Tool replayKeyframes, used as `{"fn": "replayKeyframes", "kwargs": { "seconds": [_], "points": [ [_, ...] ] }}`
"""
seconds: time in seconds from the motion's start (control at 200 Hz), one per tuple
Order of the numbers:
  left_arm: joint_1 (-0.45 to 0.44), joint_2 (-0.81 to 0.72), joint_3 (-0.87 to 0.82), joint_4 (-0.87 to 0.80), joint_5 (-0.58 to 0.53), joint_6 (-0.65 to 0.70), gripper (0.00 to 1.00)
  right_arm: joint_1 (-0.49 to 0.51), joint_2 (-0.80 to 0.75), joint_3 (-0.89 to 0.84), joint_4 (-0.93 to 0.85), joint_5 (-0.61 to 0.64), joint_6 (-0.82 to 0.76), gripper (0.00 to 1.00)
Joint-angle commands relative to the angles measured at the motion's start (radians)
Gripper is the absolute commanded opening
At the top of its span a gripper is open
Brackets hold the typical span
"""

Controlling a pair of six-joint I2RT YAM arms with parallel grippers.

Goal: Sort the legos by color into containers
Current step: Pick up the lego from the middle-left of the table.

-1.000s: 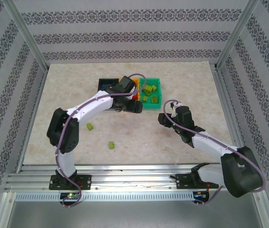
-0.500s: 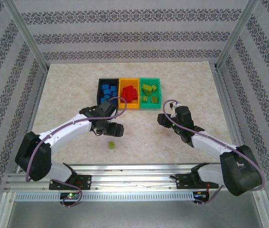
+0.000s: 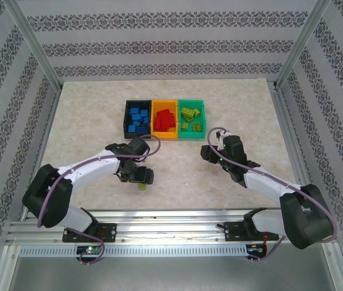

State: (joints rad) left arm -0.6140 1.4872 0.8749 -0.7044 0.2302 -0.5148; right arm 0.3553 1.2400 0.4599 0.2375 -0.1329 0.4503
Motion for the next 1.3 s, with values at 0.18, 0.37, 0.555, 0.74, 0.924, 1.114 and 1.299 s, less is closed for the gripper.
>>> {"fn": "replayKeyframes", "kwargs": {
  "seconds": [0.18, 0.37, 0.555, 0.74, 0.924, 1.114, 1.299],
  "points": [
    [-0.046, 0.108, 0.051, -0.032, -0.01, -0.005, 0.71, -0.001, 0.001, 0.011, 0.025, -0.014, 0.01, 0.52],
    [-0.066, 0.137, 0.047, -0.029, -0.019, -0.007, 0.67, 0.001, 0.008, 0.014, 0.027, -0.02, 0.013, 0.52],
    [-0.071, 0.137, 0.042, -0.03, -0.049, -0.006, 0.57, -0.001, 0.012, 0.018, 0.026, -0.02, 0.01, 0.52],
    [-0.078, 0.113, 0.025, -0.009, -0.033, -0.016, 0.47, 0.002, 0.006, 0.013, 0.03, -0.023, 0.016, 0.52],
    [-0.078, 0.112, 0.028, 0.049, -0.022, -0.023, 0.29, 0.0, 0.024, 0.027, 0.02, -0.02, 0.008, 0.52],
    [-0.078, 0.115, 0.03, 0.088, 0.01, -0.028, 0.18, 0.001, 0.004, 0.015, 0.02, -0.013, 0.007, 0.52],
    [-0.077, 0.098, 0.058, 0.118, 0.009, -0.035, 0.13, -0.002, 0.009, 0.017, 0.019, -0.01, 0.007, 0.52]
  ]
}}
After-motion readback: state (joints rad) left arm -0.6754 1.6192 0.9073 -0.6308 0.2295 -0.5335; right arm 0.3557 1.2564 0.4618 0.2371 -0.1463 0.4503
